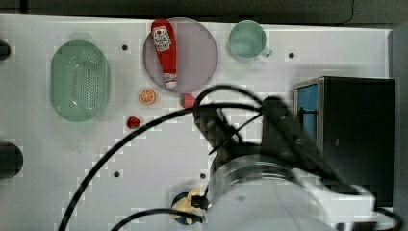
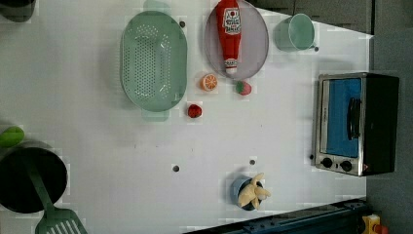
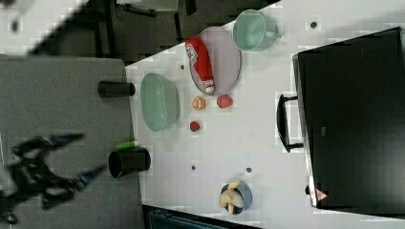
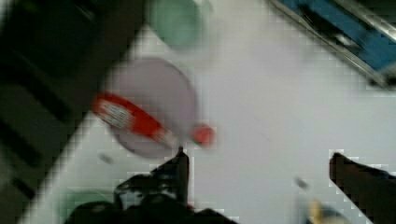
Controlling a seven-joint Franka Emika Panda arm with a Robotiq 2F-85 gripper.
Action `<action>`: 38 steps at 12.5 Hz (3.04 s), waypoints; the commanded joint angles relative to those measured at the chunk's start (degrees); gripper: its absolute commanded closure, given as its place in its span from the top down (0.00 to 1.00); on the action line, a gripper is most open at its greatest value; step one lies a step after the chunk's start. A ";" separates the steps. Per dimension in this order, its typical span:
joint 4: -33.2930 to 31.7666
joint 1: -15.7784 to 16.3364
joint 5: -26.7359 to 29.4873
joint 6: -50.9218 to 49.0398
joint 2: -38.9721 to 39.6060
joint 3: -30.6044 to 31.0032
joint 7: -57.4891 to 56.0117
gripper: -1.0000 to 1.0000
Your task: Drag mug backwards.
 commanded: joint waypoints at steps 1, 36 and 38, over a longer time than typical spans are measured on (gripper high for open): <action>-2.30 -1.55 0.16 4.57 10.44 -0.30 2.66 1.00; 24.81 -3.04 7.58 33.14 71.97 -4.30 29.67 0.35; 23.30 -3.11 7.59 32.90 71.21 -4.24 29.49 0.18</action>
